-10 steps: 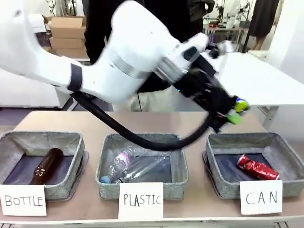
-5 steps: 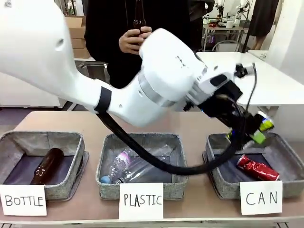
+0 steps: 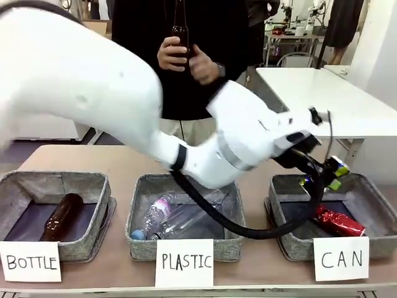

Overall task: Sort the can waste into the basket.
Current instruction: Pick up the can waste from the table and place it in the right Fabric basket.

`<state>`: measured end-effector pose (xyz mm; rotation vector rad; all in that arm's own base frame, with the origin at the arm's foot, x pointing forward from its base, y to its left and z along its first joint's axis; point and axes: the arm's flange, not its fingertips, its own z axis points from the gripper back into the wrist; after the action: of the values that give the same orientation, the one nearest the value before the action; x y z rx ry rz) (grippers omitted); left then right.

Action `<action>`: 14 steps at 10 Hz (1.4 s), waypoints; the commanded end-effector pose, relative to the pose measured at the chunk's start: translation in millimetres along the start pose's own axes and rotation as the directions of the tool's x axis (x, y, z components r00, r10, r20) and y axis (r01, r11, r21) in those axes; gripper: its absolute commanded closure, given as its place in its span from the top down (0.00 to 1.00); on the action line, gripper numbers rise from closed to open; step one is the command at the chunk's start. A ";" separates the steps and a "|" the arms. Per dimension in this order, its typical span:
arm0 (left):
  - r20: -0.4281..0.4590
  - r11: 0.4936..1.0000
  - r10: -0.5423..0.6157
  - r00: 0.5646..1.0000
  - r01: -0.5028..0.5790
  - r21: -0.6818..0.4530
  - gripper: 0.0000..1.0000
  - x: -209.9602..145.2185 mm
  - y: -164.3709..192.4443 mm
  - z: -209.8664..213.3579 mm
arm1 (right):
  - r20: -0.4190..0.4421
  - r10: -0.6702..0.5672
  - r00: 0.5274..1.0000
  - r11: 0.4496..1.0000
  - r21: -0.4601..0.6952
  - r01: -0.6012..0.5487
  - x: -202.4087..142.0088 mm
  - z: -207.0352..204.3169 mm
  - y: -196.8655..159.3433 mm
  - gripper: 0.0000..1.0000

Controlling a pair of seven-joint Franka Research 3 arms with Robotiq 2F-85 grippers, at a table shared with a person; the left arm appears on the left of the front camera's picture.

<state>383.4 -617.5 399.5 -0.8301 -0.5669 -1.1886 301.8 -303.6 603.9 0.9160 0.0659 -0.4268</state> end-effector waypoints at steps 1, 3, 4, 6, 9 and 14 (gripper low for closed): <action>-0.055 0.998 -0.067 0.996 0.068 0.016 0.46 32.1 1.5 -27.8 | 0.004 0.007 1.000 1.000 -0.002 -0.007 0.6 1.8 0.0 1.00; -0.077 0.996 -0.076 0.994 0.078 0.032 0.46 26.4 -2.9 -26.7 | 0.004 0.007 1.000 1.000 -0.002 -0.007 0.6 1.8 0.0 1.00; -0.107 0.996 -0.078 0.991 0.082 0.035 1.00 24.7 -5.9 -27.6 | 0.004 0.007 1.000 1.000 -0.002 -0.007 0.6 1.8 0.0 1.00; -0.132 0.995 -0.073 0.989 0.080 0.051 1.00 22.7 -4.8 -29.9 | 0.004 0.007 1.000 1.000 -0.002 -0.007 0.6 1.8 0.0 1.00; -0.142 0.994 -0.069 0.987 0.080 0.070 1.00 24.5 -0.8 -25.7 | 0.004 0.007 1.000 1.000 -0.002 -0.007 0.6 1.8 0.0 1.00; -0.295 0.998 0.057 0.954 -0.060 -0.001 1.00 22.6 -28.3 105.4 | 0.004 0.007 1.000 1.000 -0.002 -0.007 0.6 1.8 0.0 1.00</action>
<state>389.5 -608.2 449.6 -0.6480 -0.3952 -1.2497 302.4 -304.1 602.7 0.9168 0.0684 -0.4285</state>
